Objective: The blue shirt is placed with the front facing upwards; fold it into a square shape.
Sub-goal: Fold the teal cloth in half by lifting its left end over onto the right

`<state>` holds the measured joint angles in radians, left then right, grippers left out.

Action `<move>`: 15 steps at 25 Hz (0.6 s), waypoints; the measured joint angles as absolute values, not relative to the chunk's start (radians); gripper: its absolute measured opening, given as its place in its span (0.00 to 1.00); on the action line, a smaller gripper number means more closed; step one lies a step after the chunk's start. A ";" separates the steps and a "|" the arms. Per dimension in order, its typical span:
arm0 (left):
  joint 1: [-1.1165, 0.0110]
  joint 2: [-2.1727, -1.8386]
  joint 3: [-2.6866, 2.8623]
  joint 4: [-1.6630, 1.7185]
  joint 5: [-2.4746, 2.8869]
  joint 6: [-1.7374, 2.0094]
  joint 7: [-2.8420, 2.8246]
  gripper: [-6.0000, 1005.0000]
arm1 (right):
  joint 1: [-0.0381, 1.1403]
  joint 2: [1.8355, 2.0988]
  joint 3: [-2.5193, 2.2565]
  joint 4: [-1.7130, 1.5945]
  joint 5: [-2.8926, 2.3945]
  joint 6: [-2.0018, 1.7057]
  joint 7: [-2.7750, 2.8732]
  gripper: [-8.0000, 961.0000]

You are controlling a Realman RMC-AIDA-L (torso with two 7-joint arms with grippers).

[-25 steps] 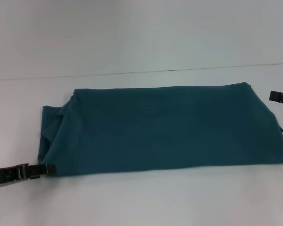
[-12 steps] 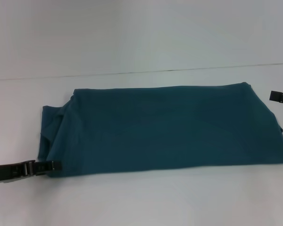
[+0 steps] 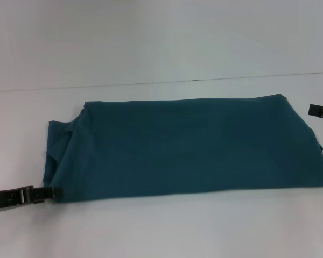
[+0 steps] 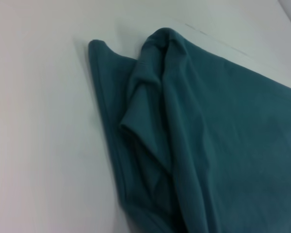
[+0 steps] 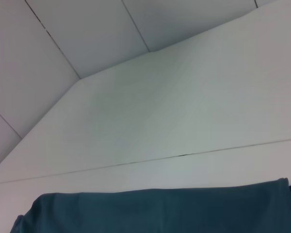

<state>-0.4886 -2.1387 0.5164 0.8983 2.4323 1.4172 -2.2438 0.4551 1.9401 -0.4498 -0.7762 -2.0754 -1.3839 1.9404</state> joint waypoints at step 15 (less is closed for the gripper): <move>-0.510 -2.137 0.548 0.851 2.439 1.334 -2.241 0.66 | 0.449 1.942 -0.447 -0.775 -2.075 -1.384 1.940 0.92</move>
<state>-0.5103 -2.1367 0.5480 0.8508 2.4389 1.3336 -2.2410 0.4488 1.9417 -0.4468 -0.7748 -2.0754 -1.3836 1.9404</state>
